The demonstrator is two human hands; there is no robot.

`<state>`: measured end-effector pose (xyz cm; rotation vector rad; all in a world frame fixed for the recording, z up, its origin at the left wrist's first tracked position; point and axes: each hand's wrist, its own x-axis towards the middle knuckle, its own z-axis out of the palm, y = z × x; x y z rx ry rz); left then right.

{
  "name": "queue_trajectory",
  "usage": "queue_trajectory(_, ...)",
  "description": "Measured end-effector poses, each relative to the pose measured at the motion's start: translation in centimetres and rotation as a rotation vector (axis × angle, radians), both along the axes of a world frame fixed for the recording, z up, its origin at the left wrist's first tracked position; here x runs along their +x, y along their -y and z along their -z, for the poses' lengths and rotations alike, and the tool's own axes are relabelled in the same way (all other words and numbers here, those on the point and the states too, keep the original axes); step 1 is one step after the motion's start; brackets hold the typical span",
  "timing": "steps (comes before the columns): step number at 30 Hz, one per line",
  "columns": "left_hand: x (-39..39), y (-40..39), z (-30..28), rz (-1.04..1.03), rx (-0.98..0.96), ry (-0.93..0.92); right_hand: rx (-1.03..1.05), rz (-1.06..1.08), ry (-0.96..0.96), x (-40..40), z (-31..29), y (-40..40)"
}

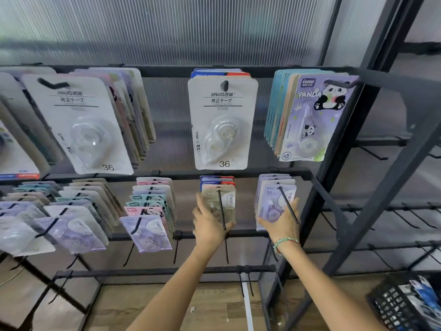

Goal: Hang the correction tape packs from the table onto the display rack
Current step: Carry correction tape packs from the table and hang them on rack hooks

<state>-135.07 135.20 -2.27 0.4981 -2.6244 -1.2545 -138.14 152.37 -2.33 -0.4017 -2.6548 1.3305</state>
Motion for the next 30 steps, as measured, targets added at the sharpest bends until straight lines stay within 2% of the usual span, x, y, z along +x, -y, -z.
queue_trajectory(8,7.4,0.8,-1.7,-0.016,-0.126,-0.032,0.227,-0.147,0.112,7.3,-1.3,-0.4)
queue_trajectory(12,12.4,2.0,-2.6,-0.060,-0.218,-0.104,0.282,-0.334,0.025,11.8,-2.6,1.0)
queue_trajectory(16,17.9,4.6,-3.4,-0.123,-0.341,-0.077,0.349,-0.518,-0.078,15.7,-3.8,4.3)
queue_trajectory(23,30.0,14.3,-4.1,-0.374,-0.386,-0.024,0.416,-0.842,-0.216,22.2,-5.2,15.8)
queue_trajectory(30,47.2,27.9,-3.8,-0.721,-0.379,0.030,0.374,-1.207,-0.296,33.9,-5.6,33.3)
